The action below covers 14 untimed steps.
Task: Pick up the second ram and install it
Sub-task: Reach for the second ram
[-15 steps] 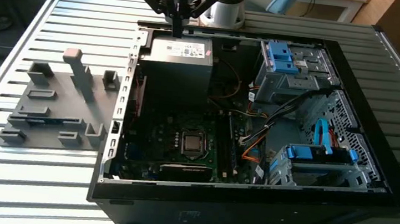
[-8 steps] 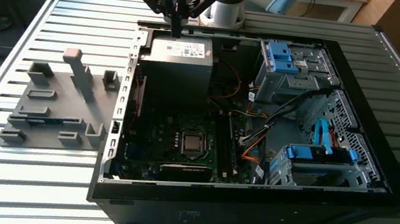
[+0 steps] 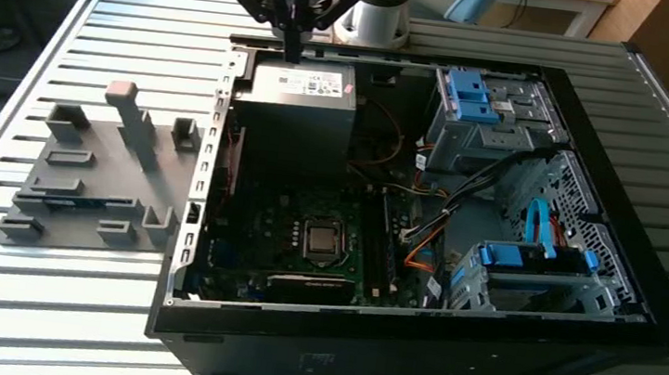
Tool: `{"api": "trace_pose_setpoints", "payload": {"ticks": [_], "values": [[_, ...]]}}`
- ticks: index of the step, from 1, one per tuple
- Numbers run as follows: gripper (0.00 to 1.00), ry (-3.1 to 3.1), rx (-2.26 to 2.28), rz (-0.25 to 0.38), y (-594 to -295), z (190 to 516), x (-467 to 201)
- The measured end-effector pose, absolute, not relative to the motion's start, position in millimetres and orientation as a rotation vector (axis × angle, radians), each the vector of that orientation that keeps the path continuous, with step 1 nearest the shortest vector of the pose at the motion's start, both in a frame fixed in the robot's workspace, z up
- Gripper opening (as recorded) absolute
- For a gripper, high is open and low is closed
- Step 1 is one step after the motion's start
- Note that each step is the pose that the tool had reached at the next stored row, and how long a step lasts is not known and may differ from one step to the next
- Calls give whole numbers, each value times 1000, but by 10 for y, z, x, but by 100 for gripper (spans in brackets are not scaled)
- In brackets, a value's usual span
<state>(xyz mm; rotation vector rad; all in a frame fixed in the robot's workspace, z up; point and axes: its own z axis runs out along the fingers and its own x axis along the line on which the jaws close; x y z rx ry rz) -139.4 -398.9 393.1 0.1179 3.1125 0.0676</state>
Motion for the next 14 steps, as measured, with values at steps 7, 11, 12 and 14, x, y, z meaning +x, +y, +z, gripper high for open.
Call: {"api": "trace_pose_setpoints", "payload": {"ticks": [7, 11, 12, 14], "values": [[11, 3112, 118, 68, -3989, 3931, -1411], [11, 3113, 118, 68, -3989, 3930, -1420], [11, 3113, 118, 68, -3989, 3930, -1425], [11, 3113, 118, 68, -3989, 3930, -1433]]}}
